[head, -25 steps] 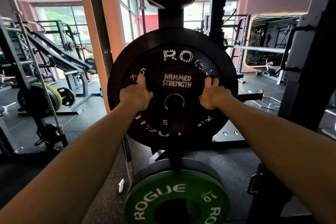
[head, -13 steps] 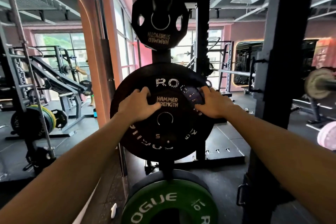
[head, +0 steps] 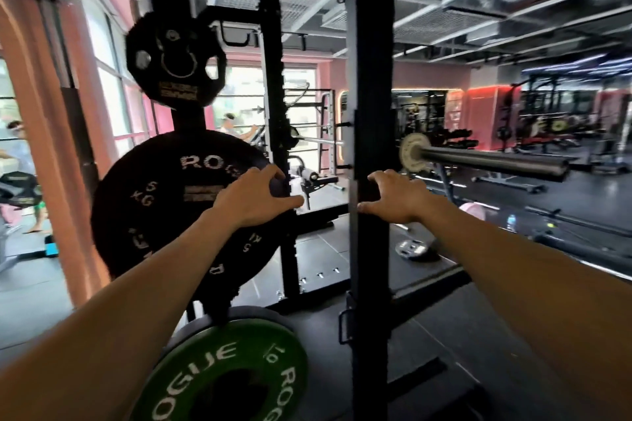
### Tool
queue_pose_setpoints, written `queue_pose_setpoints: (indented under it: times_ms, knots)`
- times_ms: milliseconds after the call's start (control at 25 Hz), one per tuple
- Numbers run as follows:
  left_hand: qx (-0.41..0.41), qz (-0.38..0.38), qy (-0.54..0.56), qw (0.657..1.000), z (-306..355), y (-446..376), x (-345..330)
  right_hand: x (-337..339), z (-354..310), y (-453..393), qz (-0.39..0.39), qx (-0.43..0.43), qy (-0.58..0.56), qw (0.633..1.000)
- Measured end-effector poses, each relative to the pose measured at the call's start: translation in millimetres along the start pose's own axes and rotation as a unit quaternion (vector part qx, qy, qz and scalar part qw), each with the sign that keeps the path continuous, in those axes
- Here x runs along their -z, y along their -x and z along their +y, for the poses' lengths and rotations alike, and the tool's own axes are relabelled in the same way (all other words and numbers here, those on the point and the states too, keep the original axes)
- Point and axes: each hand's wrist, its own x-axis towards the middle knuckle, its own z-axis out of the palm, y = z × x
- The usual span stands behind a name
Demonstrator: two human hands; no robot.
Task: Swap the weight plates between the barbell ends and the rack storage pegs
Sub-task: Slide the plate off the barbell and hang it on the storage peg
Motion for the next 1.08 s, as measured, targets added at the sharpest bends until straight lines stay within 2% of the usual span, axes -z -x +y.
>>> queue_pose_setpoints:
  times_ms: [160,400,640,880,1080]
  knots:
    - [-0.072,-0.028,0.058,0.995,84.0,-26.8,-35.2,25.0,79.7,30.8,-0.002,-0.049,0.040,0.998]
    - [-0.134,-0.025,0.145,0.980,237.8,-66.0,-110.9,76.0,226.5,70.8,0.011,-0.098,0.099,0.990]
    - [-0.177,-0.027,0.160,0.971,351.4,-103.7,-161.8,99.3,352.7,97.8,0.020,-0.163,0.081,0.983]
    - [-0.194,-0.049,0.127,0.972,418.7,-146.0,-193.2,101.4,434.8,93.8,0.003,-0.197,0.052,0.979]
    - [-0.178,-0.034,0.133,0.975,427.0,-196.0,-222.3,78.5,478.1,39.5,-0.004,-0.163,-0.002,0.987]
